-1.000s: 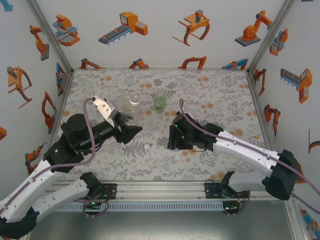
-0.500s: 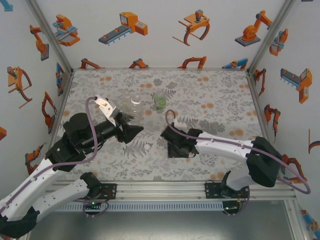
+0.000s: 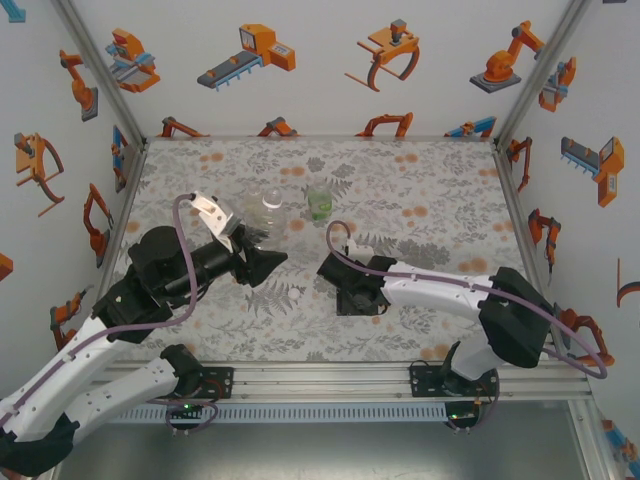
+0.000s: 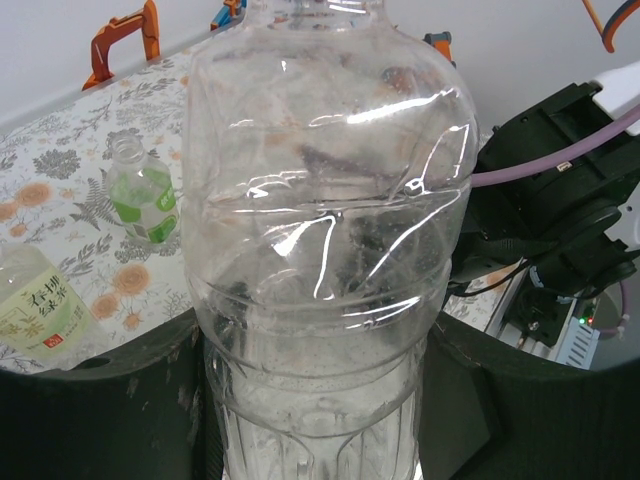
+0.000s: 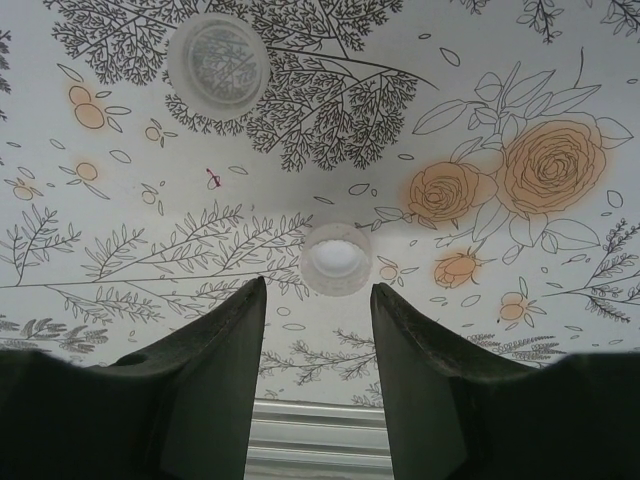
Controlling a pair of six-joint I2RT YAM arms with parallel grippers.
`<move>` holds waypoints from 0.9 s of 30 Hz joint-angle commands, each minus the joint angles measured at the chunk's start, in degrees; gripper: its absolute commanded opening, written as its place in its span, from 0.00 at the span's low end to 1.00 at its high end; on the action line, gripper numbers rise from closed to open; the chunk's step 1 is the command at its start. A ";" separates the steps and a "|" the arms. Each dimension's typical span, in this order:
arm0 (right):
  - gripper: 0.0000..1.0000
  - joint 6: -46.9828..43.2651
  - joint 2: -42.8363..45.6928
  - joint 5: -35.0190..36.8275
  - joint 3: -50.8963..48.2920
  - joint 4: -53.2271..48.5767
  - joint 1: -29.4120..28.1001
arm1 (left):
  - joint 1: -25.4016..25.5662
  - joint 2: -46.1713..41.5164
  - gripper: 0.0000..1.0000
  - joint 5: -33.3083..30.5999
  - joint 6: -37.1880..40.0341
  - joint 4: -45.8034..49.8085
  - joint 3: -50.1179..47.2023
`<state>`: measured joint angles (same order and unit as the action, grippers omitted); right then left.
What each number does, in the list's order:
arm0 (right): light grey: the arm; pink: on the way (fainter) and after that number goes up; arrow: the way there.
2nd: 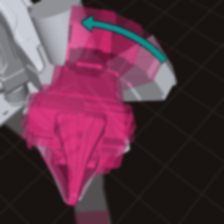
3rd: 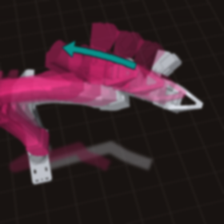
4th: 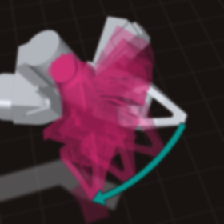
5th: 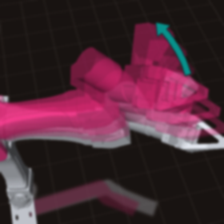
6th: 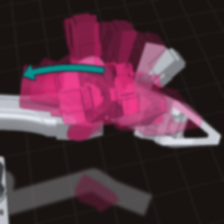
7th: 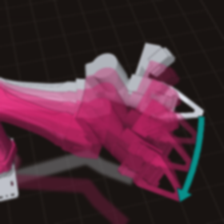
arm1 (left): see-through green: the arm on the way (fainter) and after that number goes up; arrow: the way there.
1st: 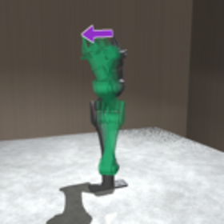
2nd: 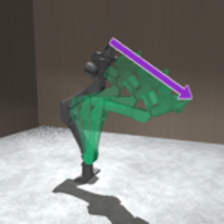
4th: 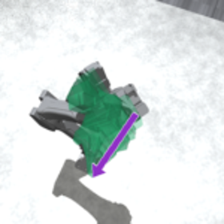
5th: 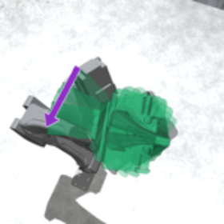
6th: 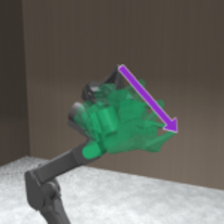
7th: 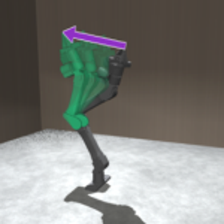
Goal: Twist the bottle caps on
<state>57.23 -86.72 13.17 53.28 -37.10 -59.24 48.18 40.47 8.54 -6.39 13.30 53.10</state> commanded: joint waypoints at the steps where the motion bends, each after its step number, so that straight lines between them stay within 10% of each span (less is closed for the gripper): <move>1: 0.46 0.77 -0.68 1.00 1.26 -1.47 -0.35 | -0.37 -0.42 0.00 -0.62 -0.82 -1.69 -0.46; 27: 0.43 -0.19 -3.17 -0.40 1.49 -0.06 -0.35 | -0.37 -0.70 0.00 -1.40 -0.73 -2.08 -0.98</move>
<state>57.19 -88.75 12.93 53.32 -36.93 -59.24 48.18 40.36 7.44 -6.42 13.28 52.77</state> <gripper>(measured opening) 0.433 0.566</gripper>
